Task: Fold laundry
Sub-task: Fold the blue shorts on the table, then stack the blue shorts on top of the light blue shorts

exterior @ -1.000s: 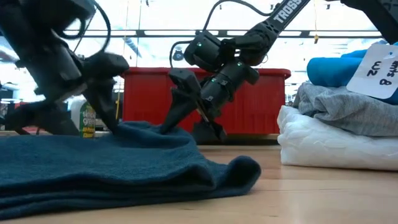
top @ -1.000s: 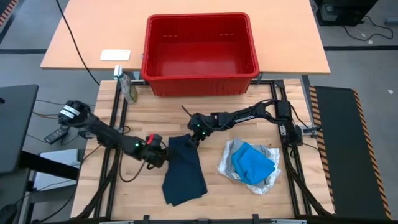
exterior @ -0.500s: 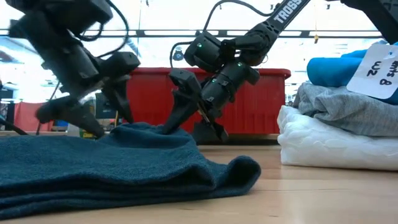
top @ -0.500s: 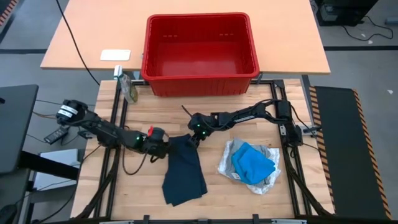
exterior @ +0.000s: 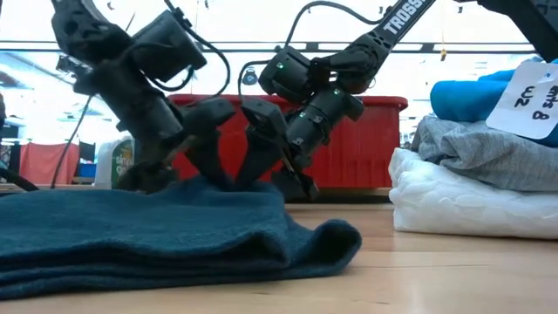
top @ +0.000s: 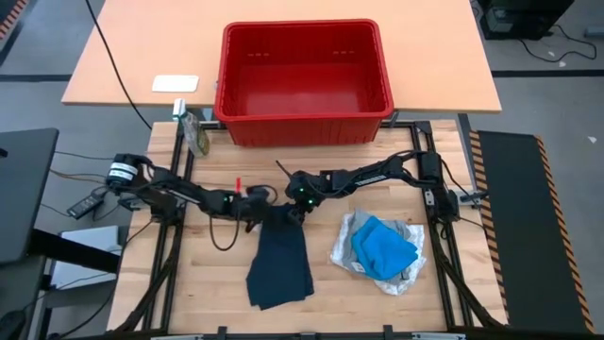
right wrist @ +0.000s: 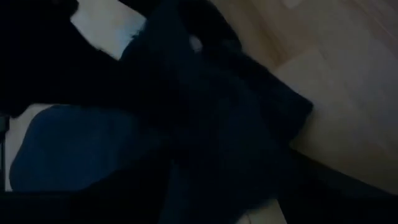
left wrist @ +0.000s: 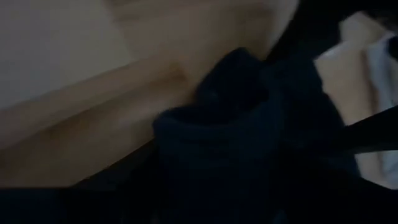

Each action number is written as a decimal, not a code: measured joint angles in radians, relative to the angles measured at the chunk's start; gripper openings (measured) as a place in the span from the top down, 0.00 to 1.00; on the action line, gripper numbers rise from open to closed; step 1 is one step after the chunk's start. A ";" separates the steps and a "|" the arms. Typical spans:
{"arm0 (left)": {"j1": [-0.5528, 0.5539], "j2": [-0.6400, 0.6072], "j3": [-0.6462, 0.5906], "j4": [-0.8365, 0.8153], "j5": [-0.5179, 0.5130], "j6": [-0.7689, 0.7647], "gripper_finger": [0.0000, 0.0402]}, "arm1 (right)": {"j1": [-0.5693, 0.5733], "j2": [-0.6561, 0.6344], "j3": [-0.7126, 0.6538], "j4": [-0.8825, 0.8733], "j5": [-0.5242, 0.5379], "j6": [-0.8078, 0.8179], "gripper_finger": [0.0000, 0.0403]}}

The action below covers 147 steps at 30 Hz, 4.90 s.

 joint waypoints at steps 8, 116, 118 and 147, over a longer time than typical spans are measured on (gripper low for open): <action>0.033 0.020 -0.003 0.112 0.055 0.146 0.64 | 0.000 0.003 -0.002 -0.005 -0.004 -0.040 0.63; 0.145 -0.146 -0.043 -0.091 0.249 0.251 0.24 | 0.098 -0.145 -0.007 -0.304 0.409 0.375 0.23; 0.145 -0.134 -0.090 0.012 0.250 0.221 0.27 | 0.088 -0.101 -0.008 -0.281 0.350 0.344 0.24; -0.034 -0.097 0.354 0.205 0.331 0.419 0.99 | 0.223 -0.633 -0.010 -0.687 0.108 0.413 0.96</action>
